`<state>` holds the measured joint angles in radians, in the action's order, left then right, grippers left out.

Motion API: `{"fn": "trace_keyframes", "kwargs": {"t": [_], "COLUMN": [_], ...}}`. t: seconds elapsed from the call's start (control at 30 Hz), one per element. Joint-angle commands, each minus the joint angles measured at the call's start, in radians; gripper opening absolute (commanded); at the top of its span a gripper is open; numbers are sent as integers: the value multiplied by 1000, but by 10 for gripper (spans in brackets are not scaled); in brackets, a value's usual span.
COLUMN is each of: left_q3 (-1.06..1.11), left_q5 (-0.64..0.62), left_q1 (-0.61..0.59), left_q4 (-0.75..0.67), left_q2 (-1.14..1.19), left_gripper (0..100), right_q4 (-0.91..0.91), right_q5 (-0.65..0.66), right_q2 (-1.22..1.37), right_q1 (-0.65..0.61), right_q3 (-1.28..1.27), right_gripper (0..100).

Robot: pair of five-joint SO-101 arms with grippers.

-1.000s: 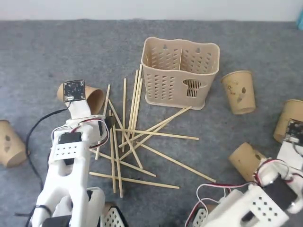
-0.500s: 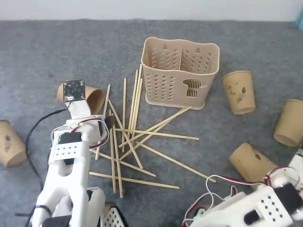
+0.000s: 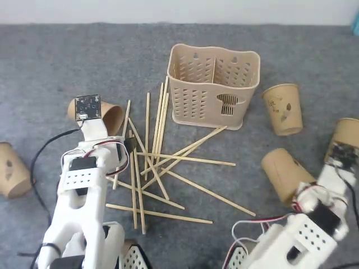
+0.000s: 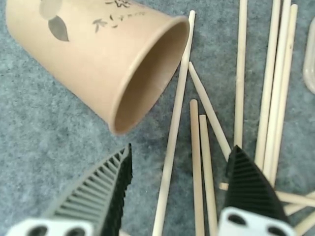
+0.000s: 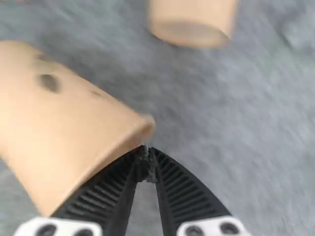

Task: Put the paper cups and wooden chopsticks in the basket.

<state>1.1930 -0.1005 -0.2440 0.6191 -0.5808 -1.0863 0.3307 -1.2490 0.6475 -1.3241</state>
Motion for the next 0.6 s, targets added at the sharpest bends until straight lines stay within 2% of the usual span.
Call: {"fn": "trace_keyframes", "kwargs": {"t": [0.0, 0.3, 0.57], "left_q3": [-39, -39, -39], "left_q5": [12, 12, 12], "left_q1": [3, 3, 3], "left_q4": [-25, -25, -26], "left_q2": [3, 3, 3], "left_gripper": [294, 294, 294], "right_q4": [65, 286, 458], "right_q5": [-69, -184, -189], "right_q2": [-4, -2, 99], "right_q1": [-156, -404, -466], "right_q3": [75, 81, 81], "right_gripper": [8, 9, 9]}}
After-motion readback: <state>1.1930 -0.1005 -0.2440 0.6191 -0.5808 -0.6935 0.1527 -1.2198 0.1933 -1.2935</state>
